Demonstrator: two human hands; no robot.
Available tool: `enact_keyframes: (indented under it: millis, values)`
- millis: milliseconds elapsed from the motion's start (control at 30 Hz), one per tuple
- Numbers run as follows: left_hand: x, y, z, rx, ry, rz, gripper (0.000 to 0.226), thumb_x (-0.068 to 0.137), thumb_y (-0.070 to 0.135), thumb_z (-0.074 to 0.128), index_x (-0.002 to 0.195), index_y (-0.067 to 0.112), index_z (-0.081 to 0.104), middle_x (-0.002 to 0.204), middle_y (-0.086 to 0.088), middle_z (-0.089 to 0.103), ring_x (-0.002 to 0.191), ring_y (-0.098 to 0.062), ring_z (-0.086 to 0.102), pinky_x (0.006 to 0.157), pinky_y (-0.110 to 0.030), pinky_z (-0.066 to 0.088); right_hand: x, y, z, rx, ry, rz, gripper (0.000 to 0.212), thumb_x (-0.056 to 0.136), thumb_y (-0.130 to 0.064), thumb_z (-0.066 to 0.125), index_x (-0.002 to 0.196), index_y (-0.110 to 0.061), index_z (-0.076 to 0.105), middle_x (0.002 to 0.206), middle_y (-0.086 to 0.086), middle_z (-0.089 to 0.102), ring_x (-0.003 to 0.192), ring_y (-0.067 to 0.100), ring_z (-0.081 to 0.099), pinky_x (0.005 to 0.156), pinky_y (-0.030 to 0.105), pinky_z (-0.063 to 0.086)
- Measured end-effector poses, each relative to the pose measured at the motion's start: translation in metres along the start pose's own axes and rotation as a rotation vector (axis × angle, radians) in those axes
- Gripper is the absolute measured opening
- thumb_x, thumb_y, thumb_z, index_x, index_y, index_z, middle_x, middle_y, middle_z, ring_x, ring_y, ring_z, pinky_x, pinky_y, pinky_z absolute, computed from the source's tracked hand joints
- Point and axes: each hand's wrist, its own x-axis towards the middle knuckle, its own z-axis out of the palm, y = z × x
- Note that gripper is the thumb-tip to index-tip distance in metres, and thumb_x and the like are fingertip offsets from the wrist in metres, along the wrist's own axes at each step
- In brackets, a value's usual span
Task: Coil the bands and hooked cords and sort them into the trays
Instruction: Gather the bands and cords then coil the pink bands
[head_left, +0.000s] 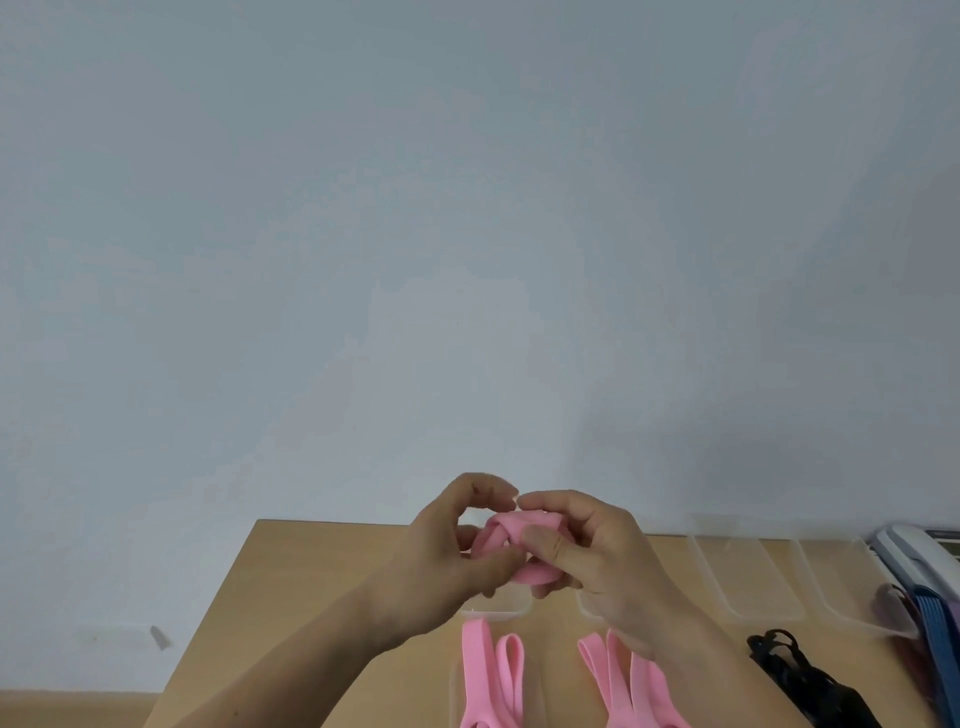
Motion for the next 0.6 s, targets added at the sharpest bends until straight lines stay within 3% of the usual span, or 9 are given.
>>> enact_keyframes:
  millis: [67, 167, 367, 500, 600]
  values:
    - [0.0004, 0.0018, -0.0051, -0.058, -0.019, -0.050, 0.038, 0.080, 0.033, 0.073, 0.117, 0.028, 0.062, 0.109, 0.006, 0.068, 0.075, -0.019, 0.067, 0.075, -0.028, 0.055, 0.0004, 0.0002, -0.0028, 0.003, 0.019, -0.002, 0.048, 0.058, -0.045, 0.087, 0.100, -0.027, 0.075, 0.100, 0.008, 0.074, 0.083, 0.025, 0.072, 0.063, 0.032, 0.056]
    - [0.0004, 0.0025, -0.0112, -0.023, -0.037, -0.061, 0.030, 0.085, 0.030, 0.070, 0.113, 0.017, 0.069, 0.105, -0.004, 0.073, 0.081, -0.020, 0.068, 0.082, -0.030, 0.055, 0.0016, 0.0018, -0.0044, 0.014, 0.021, 0.020, 0.042, 0.061, -0.035, 0.089, 0.099, -0.025, 0.076, 0.101, 0.007, 0.074, 0.084, 0.026, 0.072, 0.064, 0.032, 0.056]
    - [-0.0001, -0.0028, -0.0092, -0.047, 0.062, -0.007, 0.015, 0.081, 0.029, 0.077, 0.091, 0.021, 0.068, 0.095, -0.007, 0.074, 0.069, -0.023, 0.068, 0.074, -0.038, 0.054, 0.0042, 0.0071, -0.0025, 0.081, 0.082, 0.043, 0.044, 0.058, -0.036, 0.086, 0.098, -0.020, 0.077, 0.097, 0.010, 0.074, 0.082, 0.030, 0.072, 0.063, 0.033, 0.056]
    - [-0.0014, -0.0061, -0.0044, 0.038, 0.126, 0.030, 0.017, 0.079, 0.041, 0.075, 0.087, 0.030, 0.064, 0.074, -0.008, 0.074, 0.063, -0.020, 0.066, 0.069, -0.036, 0.046, 0.0056, 0.0089, -0.0015, 0.117, 0.102, 0.042, 0.049, 0.056, -0.038, 0.088, 0.099, -0.017, 0.077, 0.098, 0.009, 0.074, 0.079, 0.031, 0.072, 0.063, 0.032, 0.056]
    - [-0.0026, -0.0044, -0.0035, 0.050, 0.136, 0.050, 0.022, 0.076, 0.046, 0.075, 0.089, 0.031, 0.067, 0.075, -0.007, 0.075, 0.063, -0.019, 0.066, 0.067, -0.037, 0.050, 0.0053, 0.0085, -0.0015, 0.146, 0.088, 0.042, 0.047, 0.059, -0.038, 0.086, 0.100, -0.016, 0.076, 0.097, 0.012, 0.073, 0.076, 0.030, 0.071, 0.062, 0.032, 0.056]
